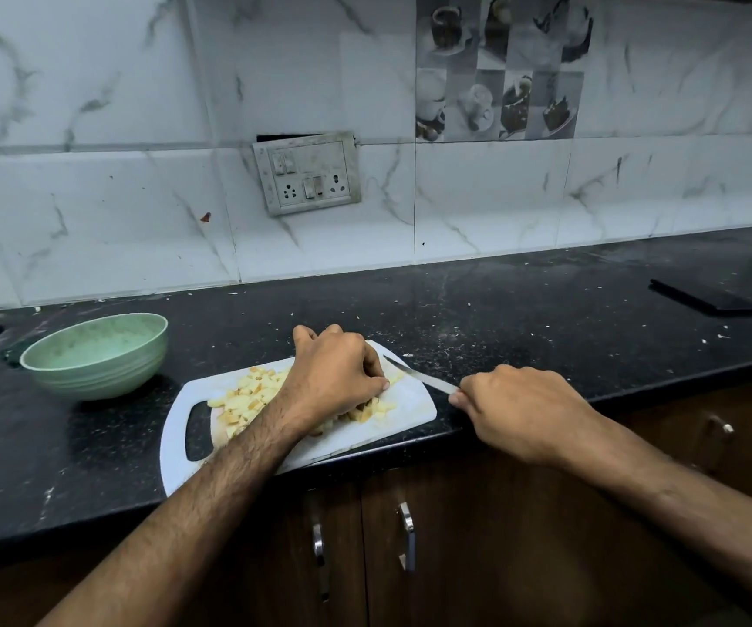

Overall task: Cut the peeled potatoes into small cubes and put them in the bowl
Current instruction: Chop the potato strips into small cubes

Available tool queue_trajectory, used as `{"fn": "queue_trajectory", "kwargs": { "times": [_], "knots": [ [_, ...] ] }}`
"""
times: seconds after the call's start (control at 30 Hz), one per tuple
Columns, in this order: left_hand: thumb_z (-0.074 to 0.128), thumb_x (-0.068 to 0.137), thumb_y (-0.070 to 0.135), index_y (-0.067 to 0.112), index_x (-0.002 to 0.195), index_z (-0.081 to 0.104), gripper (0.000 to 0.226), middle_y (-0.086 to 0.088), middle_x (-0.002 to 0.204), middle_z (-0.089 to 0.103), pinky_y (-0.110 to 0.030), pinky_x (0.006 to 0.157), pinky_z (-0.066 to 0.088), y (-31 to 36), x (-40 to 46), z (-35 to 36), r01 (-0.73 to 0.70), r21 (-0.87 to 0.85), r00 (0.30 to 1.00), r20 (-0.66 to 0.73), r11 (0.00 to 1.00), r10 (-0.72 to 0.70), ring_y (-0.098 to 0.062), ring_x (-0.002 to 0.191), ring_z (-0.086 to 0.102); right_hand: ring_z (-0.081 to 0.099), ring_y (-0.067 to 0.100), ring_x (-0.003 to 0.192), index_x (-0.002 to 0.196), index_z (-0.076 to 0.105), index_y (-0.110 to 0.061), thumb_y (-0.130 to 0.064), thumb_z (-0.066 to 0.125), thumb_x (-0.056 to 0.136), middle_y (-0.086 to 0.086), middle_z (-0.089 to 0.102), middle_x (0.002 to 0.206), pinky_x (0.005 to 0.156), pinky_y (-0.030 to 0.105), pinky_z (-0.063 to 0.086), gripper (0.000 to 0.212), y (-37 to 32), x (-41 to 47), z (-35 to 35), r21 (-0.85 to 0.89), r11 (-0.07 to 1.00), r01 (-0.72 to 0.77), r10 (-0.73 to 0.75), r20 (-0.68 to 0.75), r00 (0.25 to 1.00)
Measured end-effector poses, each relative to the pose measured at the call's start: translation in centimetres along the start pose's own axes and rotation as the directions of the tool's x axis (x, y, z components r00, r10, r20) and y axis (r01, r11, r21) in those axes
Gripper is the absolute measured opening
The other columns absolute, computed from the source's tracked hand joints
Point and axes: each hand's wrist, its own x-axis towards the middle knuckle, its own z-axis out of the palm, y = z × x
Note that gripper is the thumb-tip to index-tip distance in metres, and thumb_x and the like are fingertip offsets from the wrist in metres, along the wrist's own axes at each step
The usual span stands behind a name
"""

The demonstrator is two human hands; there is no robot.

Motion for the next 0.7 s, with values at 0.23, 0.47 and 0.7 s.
{"fn": "queue_trajectory", "kwargs": {
  "times": [0.23,0.47,0.7],
  "knots": [
    [0.077,0.082,0.046,0.032,0.076,0.076,0.016,0.021,0.077,0.066,-0.036,0.081,0.014,-0.2,0.0,0.2,-0.001,-0.042,1.000,-0.006,0.999,0.001,-0.004,0.095,0.044,0.063,0.029,0.100,0.106,0.060,-0.023,-0.042,0.034,0.102,0.004,0.066,0.109,0.074,0.037,0.041,0.032,-0.9,0.5,0.4,0.066,0.998,-0.009,0.003,0.090,0.996],
    [0.077,0.082,0.046,0.036,0.080,0.078,0.010,0.022,0.080,0.068,-0.038,0.083,0.017,-0.6,0.2,-0.1,-0.007,-0.032,0.999,0.035,0.999,0.008,-0.004,0.100,0.044,0.066,0.030,0.095,0.111,0.060,-0.018,-0.021,0.040,0.099,0.003,0.066,0.106,0.062,0.038,0.044,0.023,-3.2,-0.6,1.1,-0.234,0.967,0.096,-0.100,-0.004,0.995],
    [0.078,0.081,0.047,0.038,0.078,0.078,0.009,0.022,0.078,0.068,-0.037,0.081,0.015,-0.6,0.2,-0.3,0.007,-0.045,0.999,0.035,0.999,-0.006,-0.003,0.101,0.046,0.063,0.030,0.103,0.107,0.060,-0.023,-0.045,0.031,0.104,0.005,0.066,0.112,0.074,0.039,0.039,0.037,-0.8,0.1,0.5,-0.009,1.000,0.010,-0.009,0.049,0.999]
  ]
}}
